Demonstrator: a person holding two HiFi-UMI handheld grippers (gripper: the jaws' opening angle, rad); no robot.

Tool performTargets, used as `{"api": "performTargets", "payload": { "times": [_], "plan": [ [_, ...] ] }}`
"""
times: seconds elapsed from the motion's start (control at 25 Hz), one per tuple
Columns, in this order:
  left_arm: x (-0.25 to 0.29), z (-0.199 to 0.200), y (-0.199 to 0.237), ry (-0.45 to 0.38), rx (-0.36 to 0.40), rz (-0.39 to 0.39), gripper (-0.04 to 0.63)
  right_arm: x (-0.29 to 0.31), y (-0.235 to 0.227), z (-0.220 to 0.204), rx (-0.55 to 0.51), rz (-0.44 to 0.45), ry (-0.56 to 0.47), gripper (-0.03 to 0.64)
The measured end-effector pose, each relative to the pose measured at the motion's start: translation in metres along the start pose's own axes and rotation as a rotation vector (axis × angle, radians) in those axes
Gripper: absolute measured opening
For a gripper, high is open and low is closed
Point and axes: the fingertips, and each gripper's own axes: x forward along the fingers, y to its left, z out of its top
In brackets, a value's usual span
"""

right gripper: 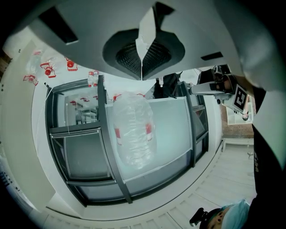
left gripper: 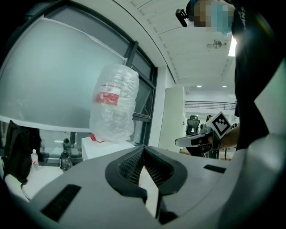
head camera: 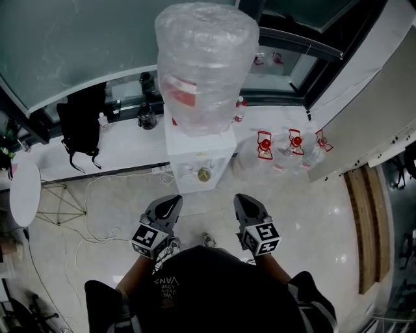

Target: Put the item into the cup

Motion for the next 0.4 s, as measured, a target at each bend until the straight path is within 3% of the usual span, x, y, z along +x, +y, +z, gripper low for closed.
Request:
{"api": "performTargets", "payload": {
  "times": [0.4],
  "plan": [
    [-0.003, -0.011, -0.001, 0.036, -0.015, -0.005, 0.019, 0.002, 0.006, -0.002, -0.001, 0.025, 0.021, 0.044]
  ]
}}
